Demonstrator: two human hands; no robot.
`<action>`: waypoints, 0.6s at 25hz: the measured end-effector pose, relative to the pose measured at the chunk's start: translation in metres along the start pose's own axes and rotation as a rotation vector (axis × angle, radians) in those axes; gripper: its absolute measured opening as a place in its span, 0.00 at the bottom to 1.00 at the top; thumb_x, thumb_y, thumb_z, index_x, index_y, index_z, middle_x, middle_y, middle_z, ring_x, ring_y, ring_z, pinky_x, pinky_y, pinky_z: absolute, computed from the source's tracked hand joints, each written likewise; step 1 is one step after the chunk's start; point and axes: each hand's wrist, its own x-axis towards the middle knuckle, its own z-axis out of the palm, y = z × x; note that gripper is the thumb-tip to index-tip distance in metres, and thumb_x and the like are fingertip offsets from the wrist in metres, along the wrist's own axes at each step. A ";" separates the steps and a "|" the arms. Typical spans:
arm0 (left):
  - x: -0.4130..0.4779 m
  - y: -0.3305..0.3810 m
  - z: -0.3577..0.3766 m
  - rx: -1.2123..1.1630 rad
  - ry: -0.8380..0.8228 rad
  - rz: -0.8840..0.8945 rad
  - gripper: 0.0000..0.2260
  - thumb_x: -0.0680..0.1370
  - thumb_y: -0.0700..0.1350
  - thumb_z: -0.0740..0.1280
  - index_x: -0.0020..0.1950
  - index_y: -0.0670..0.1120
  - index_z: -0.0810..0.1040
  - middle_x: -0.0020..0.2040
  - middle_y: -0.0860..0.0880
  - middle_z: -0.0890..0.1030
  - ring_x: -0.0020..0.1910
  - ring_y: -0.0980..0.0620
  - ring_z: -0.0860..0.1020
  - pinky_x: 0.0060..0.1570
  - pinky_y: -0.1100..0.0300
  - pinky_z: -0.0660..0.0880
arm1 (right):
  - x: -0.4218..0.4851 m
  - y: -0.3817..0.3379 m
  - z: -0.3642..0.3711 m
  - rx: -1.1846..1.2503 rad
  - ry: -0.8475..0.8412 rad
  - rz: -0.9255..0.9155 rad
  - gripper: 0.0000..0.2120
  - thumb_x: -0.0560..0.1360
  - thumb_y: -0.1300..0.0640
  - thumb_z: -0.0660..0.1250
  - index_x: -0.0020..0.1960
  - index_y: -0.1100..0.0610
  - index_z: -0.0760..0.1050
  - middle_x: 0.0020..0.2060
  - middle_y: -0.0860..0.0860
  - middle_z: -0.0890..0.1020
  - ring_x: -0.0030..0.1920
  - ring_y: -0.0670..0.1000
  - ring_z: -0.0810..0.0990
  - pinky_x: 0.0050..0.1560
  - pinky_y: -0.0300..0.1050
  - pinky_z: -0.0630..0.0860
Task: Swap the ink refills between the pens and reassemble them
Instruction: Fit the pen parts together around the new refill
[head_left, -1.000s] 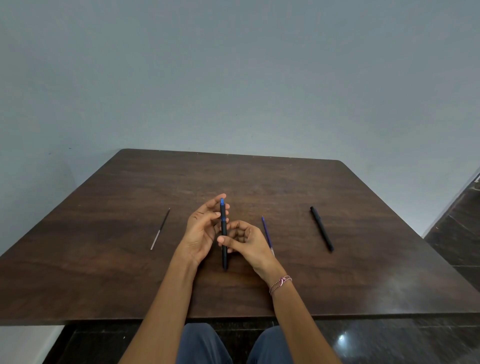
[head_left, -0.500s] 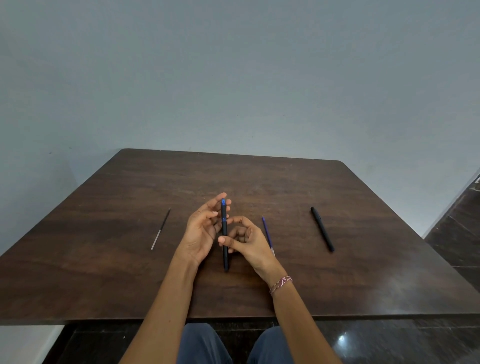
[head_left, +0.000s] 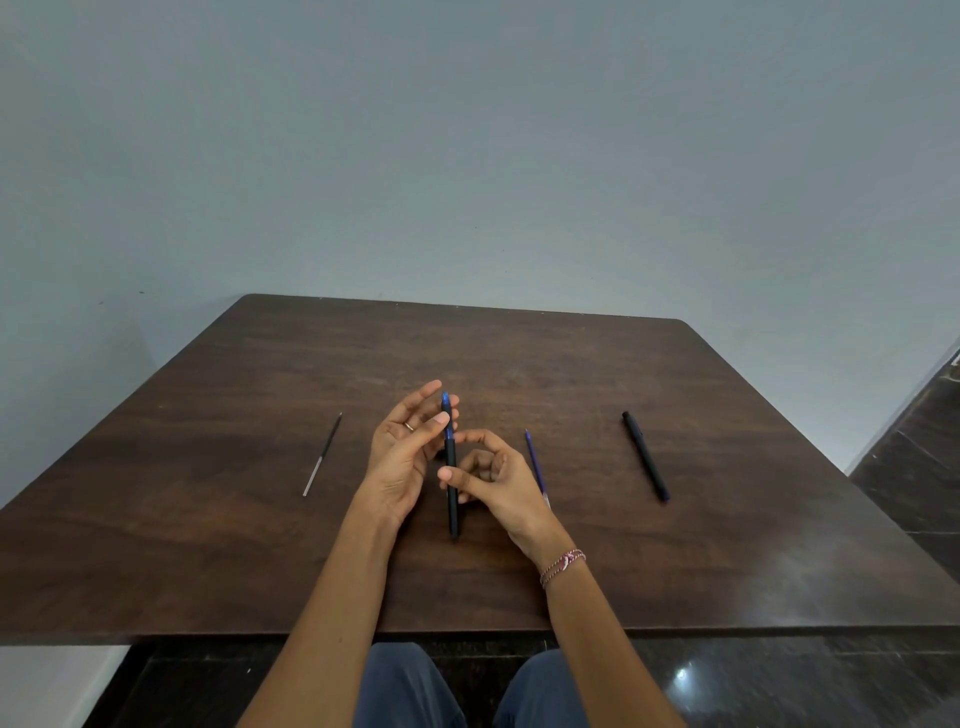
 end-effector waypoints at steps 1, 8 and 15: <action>0.000 0.000 0.000 0.000 0.008 0.010 0.17 0.70 0.33 0.67 0.58 0.45 0.77 0.50 0.47 0.84 0.48 0.54 0.82 0.44 0.63 0.79 | 0.000 0.000 0.000 -0.006 0.000 0.003 0.17 0.70 0.61 0.73 0.56 0.51 0.74 0.36 0.54 0.81 0.37 0.48 0.79 0.39 0.38 0.76; 0.002 0.000 -0.001 -0.012 0.065 0.080 0.17 0.67 0.36 0.69 0.55 0.46 0.78 0.46 0.50 0.85 0.46 0.55 0.82 0.43 0.65 0.79 | -0.003 -0.002 0.001 -0.028 -0.036 -0.007 0.16 0.71 0.60 0.73 0.55 0.51 0.74 0.34 0.52 0.81 0.39 0.50 0.80 0.40 0.39 0.76; 0.002 0.005 -0.006 -0.148 0.134 0.126 0.18 0.67 0.36 0.69 0.56 0.46 0.77 0.45 0.50 0.84 0.44 0.57 0.82 0.42 0.67 0.79 | -0.005 -0.003 0.001 -0.078 -0.104 0.015 0.17 0.71 0.60 0.72 0.57 0.52 0.74 0.34 0.50 0.81 0.40 0.48 0.81 0.40 0.39 0.77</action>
